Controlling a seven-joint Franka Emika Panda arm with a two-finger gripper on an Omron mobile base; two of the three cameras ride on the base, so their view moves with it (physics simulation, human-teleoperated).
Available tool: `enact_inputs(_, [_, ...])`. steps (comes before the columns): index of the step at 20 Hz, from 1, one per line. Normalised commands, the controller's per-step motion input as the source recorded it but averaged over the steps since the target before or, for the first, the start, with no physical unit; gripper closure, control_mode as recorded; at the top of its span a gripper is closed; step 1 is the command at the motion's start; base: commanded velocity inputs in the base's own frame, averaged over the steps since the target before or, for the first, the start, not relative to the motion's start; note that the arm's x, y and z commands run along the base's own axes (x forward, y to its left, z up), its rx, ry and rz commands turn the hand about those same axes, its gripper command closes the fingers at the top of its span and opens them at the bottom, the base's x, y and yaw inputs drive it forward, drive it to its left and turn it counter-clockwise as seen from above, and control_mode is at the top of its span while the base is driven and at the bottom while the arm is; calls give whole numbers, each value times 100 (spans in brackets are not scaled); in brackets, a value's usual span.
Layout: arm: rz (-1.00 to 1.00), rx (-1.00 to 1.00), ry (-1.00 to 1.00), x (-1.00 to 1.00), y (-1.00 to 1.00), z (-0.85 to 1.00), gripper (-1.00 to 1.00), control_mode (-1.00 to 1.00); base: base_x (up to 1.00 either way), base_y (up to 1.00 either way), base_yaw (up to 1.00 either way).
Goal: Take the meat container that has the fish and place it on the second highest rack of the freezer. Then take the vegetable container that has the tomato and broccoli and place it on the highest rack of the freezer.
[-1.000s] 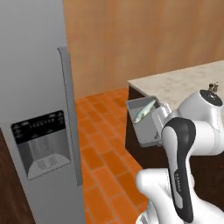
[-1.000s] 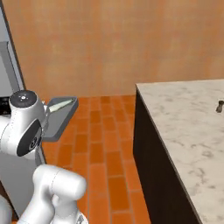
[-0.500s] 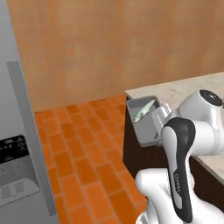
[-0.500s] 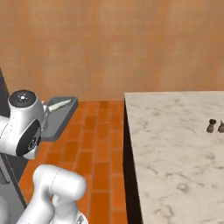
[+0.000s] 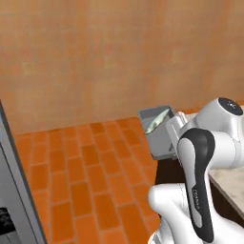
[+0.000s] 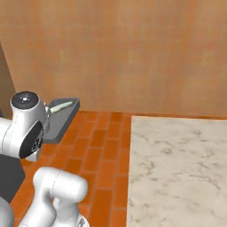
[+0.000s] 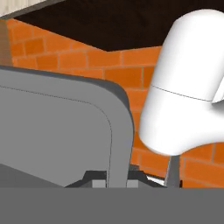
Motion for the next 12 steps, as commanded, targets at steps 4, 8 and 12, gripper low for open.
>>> enact_inputs(4, [0, 0, 0, 0, 0, 0, 100, 100, 86, -46, 29])
enact_inputs(8, [0, 0, 0, 0, 0, 0, 100, 100, 49, -15, 49])
enact_inputs(12, [0, 0, 0, 0, 0, 0, 100, 100, 33, -3, 60])
